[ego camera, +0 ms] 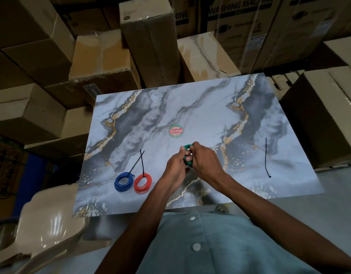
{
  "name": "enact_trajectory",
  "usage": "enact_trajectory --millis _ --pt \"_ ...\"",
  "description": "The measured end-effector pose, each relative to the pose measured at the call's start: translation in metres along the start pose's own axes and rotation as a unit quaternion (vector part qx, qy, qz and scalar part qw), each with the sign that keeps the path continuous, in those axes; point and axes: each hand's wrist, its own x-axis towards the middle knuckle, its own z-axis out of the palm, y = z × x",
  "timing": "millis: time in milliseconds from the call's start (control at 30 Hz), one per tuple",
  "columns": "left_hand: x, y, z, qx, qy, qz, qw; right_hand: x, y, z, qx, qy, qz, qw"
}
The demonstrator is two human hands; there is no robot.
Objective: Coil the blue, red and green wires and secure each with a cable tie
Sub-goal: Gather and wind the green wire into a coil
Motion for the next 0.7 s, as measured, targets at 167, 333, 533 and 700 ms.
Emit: enact_trajectory --millis 167,333,533,700 --pt "0.001 0.001 0.003 -0.092 0.013 0.0 0.996 -0.001 -0.001 -0.015 0.117 -0.048 -0.014 0.992" --pt "0.005 0.002 0.002 -0.079 0.013 0.014 0.997 0.004 0.009 -0.034 0.178 -0.131 0.003 0.975" --pt "0.012 -0.001 0.0 -0.004 0.002 -0.009 1.0 0.004 0.01 -0.033 0.092 -0.107 0.027 0.99" --pt "0.018 -0.003 -0.012 0.072 -0.05 -0.091 0.992 -0.005 0.024 -0.021 0.041 -0.033 0.033 0.998"
